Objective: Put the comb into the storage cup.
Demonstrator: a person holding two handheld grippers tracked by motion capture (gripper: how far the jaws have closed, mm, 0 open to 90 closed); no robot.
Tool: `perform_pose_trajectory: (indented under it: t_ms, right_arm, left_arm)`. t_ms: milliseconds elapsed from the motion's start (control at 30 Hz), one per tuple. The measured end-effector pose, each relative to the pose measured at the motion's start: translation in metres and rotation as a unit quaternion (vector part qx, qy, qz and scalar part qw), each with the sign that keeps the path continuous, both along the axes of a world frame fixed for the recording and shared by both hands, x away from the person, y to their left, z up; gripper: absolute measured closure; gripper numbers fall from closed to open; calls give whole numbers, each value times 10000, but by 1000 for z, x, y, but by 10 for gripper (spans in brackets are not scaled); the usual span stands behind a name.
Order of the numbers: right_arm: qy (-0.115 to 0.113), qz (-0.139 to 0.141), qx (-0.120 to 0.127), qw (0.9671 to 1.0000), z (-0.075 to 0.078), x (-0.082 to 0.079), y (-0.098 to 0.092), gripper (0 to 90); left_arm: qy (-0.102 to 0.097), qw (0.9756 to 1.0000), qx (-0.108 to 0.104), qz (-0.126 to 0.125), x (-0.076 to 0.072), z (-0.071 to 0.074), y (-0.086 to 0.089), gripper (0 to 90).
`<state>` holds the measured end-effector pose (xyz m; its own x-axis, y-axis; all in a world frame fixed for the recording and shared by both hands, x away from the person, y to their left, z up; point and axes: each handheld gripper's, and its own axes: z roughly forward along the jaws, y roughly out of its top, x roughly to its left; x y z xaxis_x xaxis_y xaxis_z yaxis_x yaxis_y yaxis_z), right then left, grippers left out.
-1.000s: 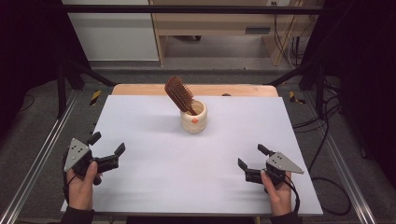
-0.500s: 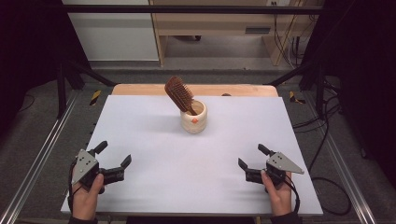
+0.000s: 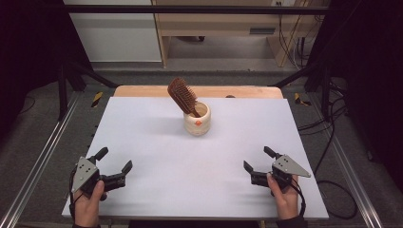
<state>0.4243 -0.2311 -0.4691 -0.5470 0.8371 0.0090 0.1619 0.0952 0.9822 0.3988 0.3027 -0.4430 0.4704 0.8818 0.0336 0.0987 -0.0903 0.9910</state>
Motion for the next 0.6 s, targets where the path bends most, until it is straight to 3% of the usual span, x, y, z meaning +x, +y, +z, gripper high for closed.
perform_pose_trajectory:
  t_ms: [400,600]
  right_arm:
    - [-59,-44,-75,9999,1,-1,-3,64]
    - [-78,-9,-139,9999,2,-1,-6,69]
  left_arm:
    - [1,9999,-101,12,-5,-11,1,13]
    - [22,9995,-316,22,-14,-16,2,15]
